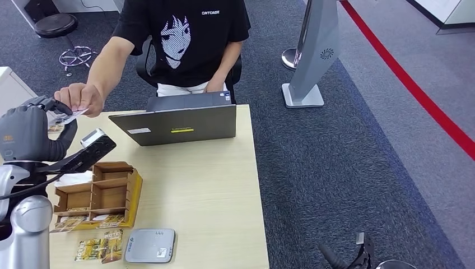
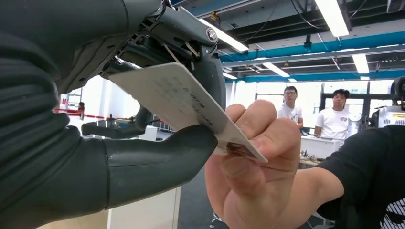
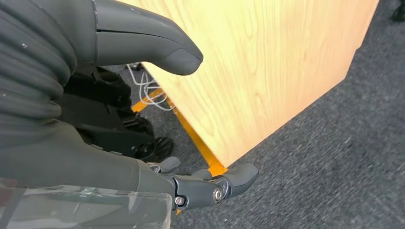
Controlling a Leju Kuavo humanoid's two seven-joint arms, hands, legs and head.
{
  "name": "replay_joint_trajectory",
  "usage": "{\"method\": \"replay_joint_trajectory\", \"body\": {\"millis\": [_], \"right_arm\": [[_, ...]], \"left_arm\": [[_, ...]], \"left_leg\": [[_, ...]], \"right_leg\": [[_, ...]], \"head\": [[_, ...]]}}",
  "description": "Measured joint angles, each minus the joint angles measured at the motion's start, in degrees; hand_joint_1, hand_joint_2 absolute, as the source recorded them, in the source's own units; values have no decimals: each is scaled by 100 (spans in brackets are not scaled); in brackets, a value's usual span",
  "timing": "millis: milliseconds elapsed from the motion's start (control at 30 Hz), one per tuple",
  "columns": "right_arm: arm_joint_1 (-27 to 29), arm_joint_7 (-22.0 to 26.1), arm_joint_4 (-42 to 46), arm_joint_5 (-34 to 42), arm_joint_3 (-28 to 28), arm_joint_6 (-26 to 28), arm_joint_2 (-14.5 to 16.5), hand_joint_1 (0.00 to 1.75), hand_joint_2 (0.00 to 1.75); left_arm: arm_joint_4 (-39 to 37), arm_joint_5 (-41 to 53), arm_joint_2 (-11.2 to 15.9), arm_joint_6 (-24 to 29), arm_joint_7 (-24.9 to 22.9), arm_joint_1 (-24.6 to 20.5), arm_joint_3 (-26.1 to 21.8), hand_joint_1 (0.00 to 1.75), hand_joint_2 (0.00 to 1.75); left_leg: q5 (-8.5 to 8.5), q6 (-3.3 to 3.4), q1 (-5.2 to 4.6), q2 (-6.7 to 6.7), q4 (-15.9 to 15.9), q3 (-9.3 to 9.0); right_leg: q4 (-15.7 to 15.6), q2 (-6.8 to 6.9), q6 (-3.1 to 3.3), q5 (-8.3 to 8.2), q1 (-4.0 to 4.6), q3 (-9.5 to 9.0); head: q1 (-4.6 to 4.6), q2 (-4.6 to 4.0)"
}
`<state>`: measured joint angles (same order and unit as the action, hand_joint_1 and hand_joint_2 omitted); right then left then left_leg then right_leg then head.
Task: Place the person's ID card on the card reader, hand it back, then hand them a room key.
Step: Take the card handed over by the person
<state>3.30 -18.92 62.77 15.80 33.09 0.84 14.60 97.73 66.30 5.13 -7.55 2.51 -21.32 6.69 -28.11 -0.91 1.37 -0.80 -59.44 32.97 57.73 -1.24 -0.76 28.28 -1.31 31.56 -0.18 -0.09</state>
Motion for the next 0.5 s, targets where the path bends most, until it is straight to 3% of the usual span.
{"method": "replay_joint_trajectory", "body": {"millis": [333,500], "right_arm": [[-26,-60,14,63,2,-1,-2,0,175],[-13,-69,69,61,17,-2,-1,0,175]], "left_arm": [[65,-356,21,176,40,14,-27,175,175],[314,-748,32,368,382,241,-76,175,175]], "left_leg": [[1,0,0,-5,0,5],[0,0,-1,-5,0,6]], "right_leg": [[1,5,0,0,0,-2],[1,5,0,0,-1,-1]], "head": [[1,0],[0,0]]}}
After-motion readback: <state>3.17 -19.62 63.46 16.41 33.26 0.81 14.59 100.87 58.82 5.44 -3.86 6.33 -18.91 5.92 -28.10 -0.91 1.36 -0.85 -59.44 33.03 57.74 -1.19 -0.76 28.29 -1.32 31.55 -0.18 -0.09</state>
